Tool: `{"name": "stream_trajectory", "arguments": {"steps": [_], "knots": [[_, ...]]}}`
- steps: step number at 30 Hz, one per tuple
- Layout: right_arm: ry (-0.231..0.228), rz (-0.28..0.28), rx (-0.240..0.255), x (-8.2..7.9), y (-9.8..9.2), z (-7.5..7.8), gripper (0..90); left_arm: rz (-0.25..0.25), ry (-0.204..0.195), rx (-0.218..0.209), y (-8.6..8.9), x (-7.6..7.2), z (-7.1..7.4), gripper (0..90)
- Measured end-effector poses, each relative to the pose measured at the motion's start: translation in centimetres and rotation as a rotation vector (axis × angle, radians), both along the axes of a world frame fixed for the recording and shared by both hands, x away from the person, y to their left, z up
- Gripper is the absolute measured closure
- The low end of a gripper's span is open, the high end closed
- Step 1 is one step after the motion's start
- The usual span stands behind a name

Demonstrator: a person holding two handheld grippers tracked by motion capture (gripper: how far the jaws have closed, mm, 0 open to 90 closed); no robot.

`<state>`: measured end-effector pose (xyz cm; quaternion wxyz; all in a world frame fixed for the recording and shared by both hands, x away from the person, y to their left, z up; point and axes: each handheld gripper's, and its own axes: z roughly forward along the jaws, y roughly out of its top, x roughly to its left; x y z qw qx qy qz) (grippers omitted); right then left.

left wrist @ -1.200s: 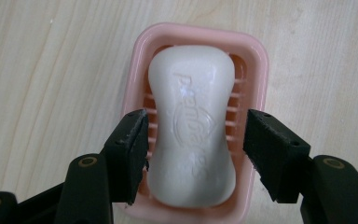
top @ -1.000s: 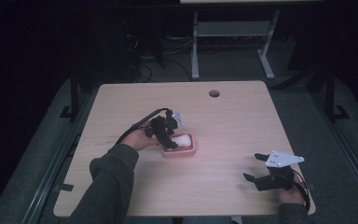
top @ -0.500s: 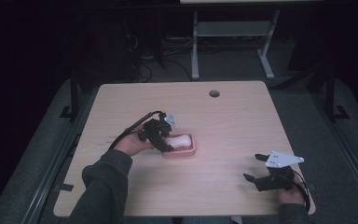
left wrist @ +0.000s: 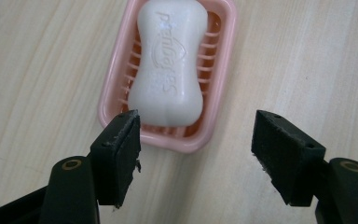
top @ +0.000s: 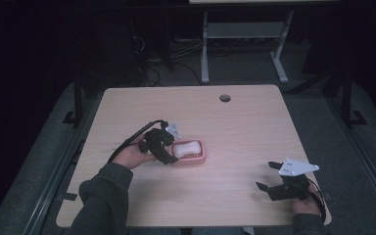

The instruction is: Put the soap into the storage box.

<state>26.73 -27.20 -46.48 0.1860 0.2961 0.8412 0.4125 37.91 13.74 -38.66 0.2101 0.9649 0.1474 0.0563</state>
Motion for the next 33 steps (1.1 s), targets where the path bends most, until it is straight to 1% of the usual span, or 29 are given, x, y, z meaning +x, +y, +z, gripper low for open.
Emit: {"name": "stream_trajectory", "arguments": {"steps": [2, 3, 5, 6, 7, 8, 9, 12, 14, 15, 16, 18, 21, 22, 24, 27, 28, 33], "knots": [[0.001, 0.0, -0.001, 0.0, 0.0, 0.0, 13.8, 0.002, 0.001, -0.003, 0.2, -0.2, -0.1, 31.6], [0.002, -0.001, -0.001, 0.0, 0.0, 0.0, 13.8, 0.001, 0.006, 0.005, 0.3, -0.2, -0.2, 31.5], [0.0, -0.002, 0.0, 0.0, 0.0, 0.0, 13.7, 0.006, 0.008, -0.004, 0.5, -0.4, -0.2, 31.0], [-0.006, -0.002, -0.002, 0.0, -0.1, 0.0, 13.8, 0.007, 0.001, -0.011, 0.6, -0.5, -0.2, 31.0], [-0.009, -0.005, -0.002, 0.0, -0.1, 0.1, 13.7, 0.008, 0.006, -0.009, 0.7, -0.6, -0.1, 30.9], [-0.006, -0.009, -0.001, -0.1, -0.2, 0.1, 13.7, 0.01, 0.0, -0.015, 0.8, -0.7, -0.2, 30.4], [-0.006, -0.009, -0.001, -0.1, -0.2, 0.1, 13.7, 0.011, 0.003, -0.011, 0.9, -0.7, -0.1, 30.4], [-0.006, -0.009, -0.005, 0.0, -0.2, 0.0, 13.8, 0.017, 0.0, -0.019, 1.3, -1.1, 0.0, 30.1], [-0.003, -0.008, -0.004, 0.0, -0.2, 0.0, 13.7, 0.02, -0.01, -0.018, 1.6, -1.3, 0.0, 30.0], [-0.003, -0.008, -0.005, 0.0, -0.2, 0.0, 13.8, 0.024, -0.01, -0.026, 1.7, -1.5, 0.0, 29.9], [-0.002, -0.008, -0.006, 0.0, -0.1, 0.0, 13.8, 0.02, -0.016, -0.018, 1.8, -1.6, 0.0, 29.9], [0.0, -0.01, -0.005, 0.0, -0.1, 0.0, 13.8, 0.016, -0.017, -0.018, 2.0, -1.8, 0.0, 29.8], [0.002, -0.013, -0.006, 0.0, 0.0, 0.1, 13.7, 0.025, -0.02, -0.019, 2.5, -2.1, 0.0, 29.4], [0.003, -0.012, -0.006, 0.0, 0.1, 0.1, 13.8, 0.032, -0.015, -0.024, 2.7, -2.2, -0.1, 29.3], [-0.003, -0.007, -0.015, 0.1, 0.1, 0.0, 13.8, 0.033, -0.022, -0.022, 3.0, -2.5, -0.1, 29.1], [0.002, -0.009, -0.014, 0.0, 0.3, 0.0, 13.7, 0.041, -0.018, -0.026, 3.5, -2.8, -0.1, 29.1], [0.004, -0.01, -0.016, 0.0, 0.3, 0.1, 13.8, 0.037, -0.023, -0.015, 3.8, -2.9, -0.1, 29.1], [0.003, -0.005, -0.026, 0.0, 0.5, 0.1, 13.7, 0.054, -0.023, -0.028, 4.6, -3.3, -0.1, 29.1]]}}
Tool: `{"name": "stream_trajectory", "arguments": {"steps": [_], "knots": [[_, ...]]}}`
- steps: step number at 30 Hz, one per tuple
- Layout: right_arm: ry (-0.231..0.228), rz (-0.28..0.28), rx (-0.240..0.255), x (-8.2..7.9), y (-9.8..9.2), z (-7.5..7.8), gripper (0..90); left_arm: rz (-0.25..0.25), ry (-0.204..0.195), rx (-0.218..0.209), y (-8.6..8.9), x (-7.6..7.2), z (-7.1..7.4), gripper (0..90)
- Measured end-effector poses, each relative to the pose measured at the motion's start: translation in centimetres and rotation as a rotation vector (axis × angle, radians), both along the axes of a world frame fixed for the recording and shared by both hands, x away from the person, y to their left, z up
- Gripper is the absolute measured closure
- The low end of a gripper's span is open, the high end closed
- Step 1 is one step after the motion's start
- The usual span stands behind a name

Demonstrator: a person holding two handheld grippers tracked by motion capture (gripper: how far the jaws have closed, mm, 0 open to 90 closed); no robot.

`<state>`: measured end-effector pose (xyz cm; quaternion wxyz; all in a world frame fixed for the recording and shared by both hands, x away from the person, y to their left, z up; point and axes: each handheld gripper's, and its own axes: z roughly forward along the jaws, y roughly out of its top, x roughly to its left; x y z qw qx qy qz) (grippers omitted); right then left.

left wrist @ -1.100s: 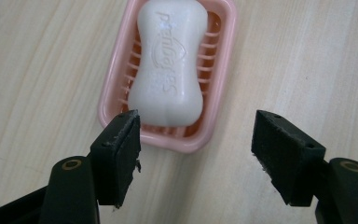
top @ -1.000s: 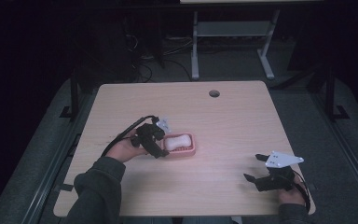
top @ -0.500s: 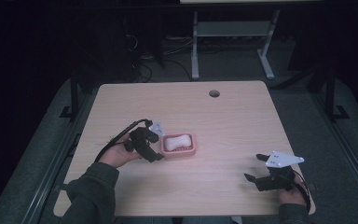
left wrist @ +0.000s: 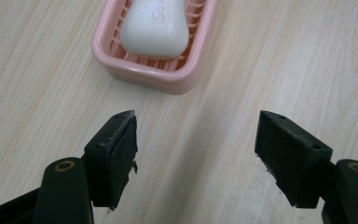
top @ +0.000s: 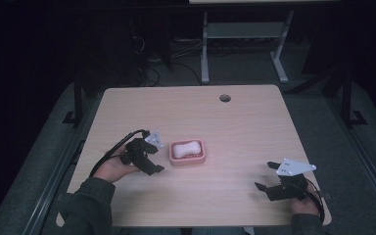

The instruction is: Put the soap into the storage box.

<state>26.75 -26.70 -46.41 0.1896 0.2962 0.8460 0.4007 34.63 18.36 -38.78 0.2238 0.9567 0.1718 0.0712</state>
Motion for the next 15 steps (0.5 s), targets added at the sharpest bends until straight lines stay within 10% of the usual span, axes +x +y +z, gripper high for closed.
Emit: {"name": "stream_trajectory", "arguments": {"steps": [15], "knots": [[-0.005, -0.005, -0.015, -0.1, 0.2, 0.2, 13.8, 0.017, -0.014, 0.0, 2.0, -1.3, -0.7, 28.7]]}}
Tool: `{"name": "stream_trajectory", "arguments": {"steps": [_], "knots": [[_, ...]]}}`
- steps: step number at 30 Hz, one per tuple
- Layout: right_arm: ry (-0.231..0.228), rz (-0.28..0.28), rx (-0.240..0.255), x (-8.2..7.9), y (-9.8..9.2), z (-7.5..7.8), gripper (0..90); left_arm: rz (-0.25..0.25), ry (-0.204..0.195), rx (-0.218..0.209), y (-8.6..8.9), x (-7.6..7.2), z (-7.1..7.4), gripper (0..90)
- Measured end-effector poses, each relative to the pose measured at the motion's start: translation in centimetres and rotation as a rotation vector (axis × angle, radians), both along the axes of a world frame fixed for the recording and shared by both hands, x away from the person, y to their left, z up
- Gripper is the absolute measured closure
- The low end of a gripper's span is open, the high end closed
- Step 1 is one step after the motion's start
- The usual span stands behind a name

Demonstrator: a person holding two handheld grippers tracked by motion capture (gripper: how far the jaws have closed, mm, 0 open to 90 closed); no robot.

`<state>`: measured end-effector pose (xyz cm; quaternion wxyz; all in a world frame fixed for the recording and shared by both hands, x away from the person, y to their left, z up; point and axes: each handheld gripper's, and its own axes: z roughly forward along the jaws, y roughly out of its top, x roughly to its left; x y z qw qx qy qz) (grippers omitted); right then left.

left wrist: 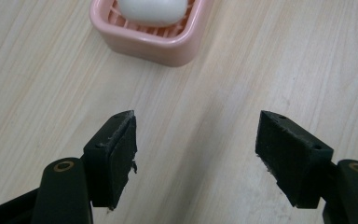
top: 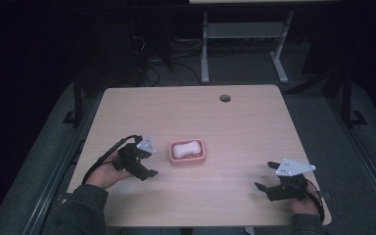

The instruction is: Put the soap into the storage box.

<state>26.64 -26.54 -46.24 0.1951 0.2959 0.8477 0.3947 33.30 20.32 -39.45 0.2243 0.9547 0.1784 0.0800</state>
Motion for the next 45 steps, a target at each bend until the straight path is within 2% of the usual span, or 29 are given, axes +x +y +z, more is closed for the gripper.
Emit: {"name": "stream_trajectory", "arguments": {"steps": [7, 11, 22, 29, 40, 43, 45], "knots": [[-0.004, -0.008, 0.001, -0.1, 0.0, 0.1, 13.8, 0.013, -0.009, -0.007, 1.2, -0.7, 0.1, 28.5], [-0.004, -0.011, 0.0, -0.1, -0.1, 0.1, 13.8, 0.015, -0.023, 0.004, 1.8, -1.2, 0.2, 28.2], [-0.002, -0.024, 0.003, -0.3, -0.2, 0.1, 13.8, 0.043, -0.009, 0.009, 3.8, -2.3, -0.6, 27.4], [-0.002, -0.031, 0.0, -0.4, -0.3, 0.1, 13.8, 0.058, -0.024, 0.017, 4.9, -3.3, -1.4, 26.3], [-0.002, -0.045, 0.009, -0.7, -0.3, 0.1, 13.8, 0.095, -0.005, -0.005, 7.0, -5.1, -3.1, 25.1], [0.002, -0.06, 0.014, -0.9, -0.4, 0.1, 13.7, 0.103, -0.021, -0.011, 7.6, -5.6, -3.2, 24.8], [0.0, -0.072, 0.02, -1.1, -0.6, 0.1, 13.8, 0.115, -0.03, -0.032, 8.1, -6.0, -3.2, 24.2]]}}
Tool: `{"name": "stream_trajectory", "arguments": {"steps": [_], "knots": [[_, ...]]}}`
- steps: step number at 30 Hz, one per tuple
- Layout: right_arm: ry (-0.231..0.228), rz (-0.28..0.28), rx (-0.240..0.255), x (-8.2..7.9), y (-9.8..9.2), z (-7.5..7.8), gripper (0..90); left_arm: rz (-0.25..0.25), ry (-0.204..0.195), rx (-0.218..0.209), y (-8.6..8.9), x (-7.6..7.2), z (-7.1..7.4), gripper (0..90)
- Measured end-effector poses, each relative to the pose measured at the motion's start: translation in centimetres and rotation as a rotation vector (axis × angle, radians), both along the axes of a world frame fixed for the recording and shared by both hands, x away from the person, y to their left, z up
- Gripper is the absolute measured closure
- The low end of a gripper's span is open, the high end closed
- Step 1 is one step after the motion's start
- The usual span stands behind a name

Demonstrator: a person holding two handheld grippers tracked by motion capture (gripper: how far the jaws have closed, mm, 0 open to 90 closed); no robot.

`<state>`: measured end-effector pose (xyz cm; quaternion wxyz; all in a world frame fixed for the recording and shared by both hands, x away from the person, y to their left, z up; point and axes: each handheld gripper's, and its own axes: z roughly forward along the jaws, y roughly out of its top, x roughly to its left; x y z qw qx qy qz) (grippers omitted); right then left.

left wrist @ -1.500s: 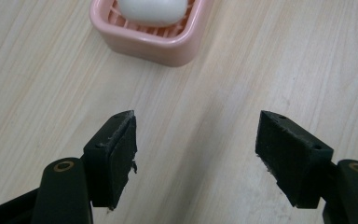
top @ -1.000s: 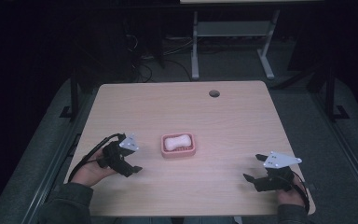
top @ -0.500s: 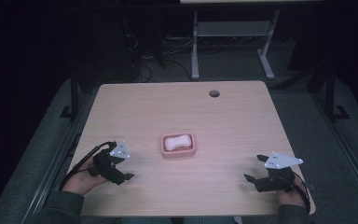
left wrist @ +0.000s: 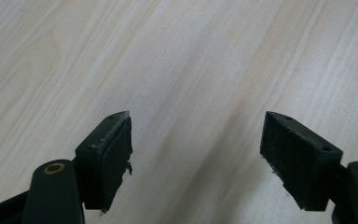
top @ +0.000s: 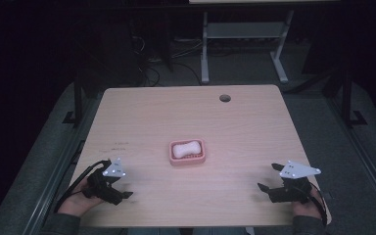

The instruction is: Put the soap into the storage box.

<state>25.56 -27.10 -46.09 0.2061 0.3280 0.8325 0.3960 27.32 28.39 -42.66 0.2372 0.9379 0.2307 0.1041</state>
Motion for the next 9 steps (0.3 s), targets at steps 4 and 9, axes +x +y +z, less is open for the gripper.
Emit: {"name": "stream_trajectory", "arguments": {"steps": [4, 9], "knots": [[-0.008, -0.032, 0.027, -0.48, -0.5, 0.09, 13.8, 0.017, -0.038, -0.016, 0.8, -0.45, -0.07, 24.2], [-0.016, -0.041, 0.04, -0.74, -0.67, 0.1, 13.8, 0.044, -0.053, -0.025, 0.94, -0.36, -0.42, 23.7]]}}
